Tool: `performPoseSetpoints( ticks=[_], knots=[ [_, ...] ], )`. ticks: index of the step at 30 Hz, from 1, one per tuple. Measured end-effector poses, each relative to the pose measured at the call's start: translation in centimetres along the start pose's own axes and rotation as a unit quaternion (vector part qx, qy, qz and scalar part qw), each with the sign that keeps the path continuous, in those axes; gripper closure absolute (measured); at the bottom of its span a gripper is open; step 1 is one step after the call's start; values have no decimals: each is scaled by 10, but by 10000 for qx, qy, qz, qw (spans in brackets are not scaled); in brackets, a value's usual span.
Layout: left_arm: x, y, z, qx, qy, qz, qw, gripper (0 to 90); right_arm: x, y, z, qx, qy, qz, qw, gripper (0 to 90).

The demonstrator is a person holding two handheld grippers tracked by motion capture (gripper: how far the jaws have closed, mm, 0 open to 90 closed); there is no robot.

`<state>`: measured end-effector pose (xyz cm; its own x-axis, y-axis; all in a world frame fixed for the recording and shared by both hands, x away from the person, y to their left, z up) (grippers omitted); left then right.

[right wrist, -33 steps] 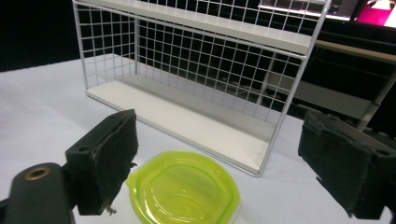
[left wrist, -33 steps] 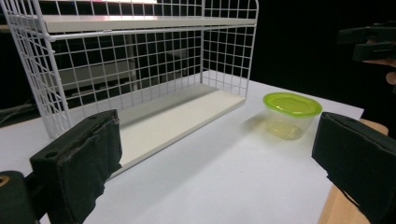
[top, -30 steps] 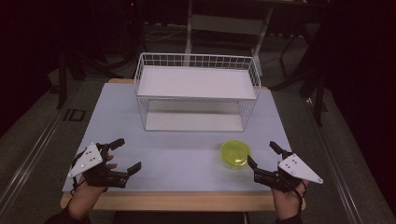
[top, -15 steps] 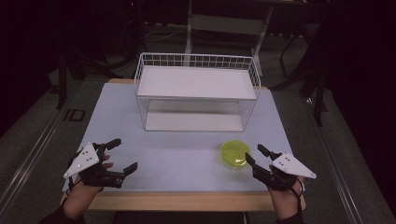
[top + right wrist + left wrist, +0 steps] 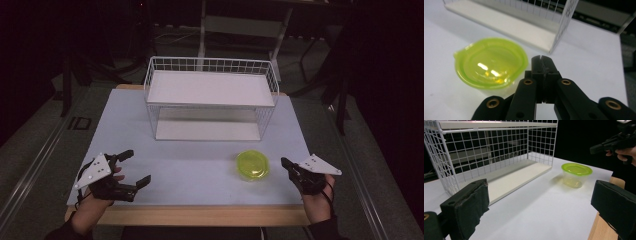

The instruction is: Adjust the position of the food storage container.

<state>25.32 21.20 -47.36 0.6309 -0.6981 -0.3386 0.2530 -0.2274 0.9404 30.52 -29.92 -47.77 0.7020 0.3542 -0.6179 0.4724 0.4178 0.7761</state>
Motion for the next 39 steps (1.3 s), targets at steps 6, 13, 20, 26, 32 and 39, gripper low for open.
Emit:
performPoseSetpoints(
  ticks=[6,13,20,26,32,39],
  knots=[
    [-1,0,1,15,-15,6,10000,20,16,-8,6,142,89,-281,9995,899],
    [0,0,2,67,-61,-7,10000,20,32,-14,7,202,188,-544,9981,900],
    [-1,2,3,77,-68,31,9999,20,47,-11,5,203,282,-738,9967,900],
    [-2,3,3,80,-67,58,9999,20,61,-10,2,210,357,-989,9942,900],
    [-2,3,3,77,-74,95,9999,20,73,-13,-3,323,600,-1170,9908,900],
    [-2,4,3,84,-74,106,9999,20,80,-13,-11,291,822,-1259,9882,900]
  ],
)
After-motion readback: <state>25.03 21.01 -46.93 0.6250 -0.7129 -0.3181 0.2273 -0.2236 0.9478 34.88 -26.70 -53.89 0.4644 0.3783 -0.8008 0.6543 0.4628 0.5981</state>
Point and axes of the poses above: each handheld gripper's, and its own axes: x roughly forward along the jaws, y roughly out of its top, z roughly to its right, the point moved 3 cm from there along x, roughly forward along the jaws, and after that the axes turned 9 degrees about -z, right-handed, at the moved point
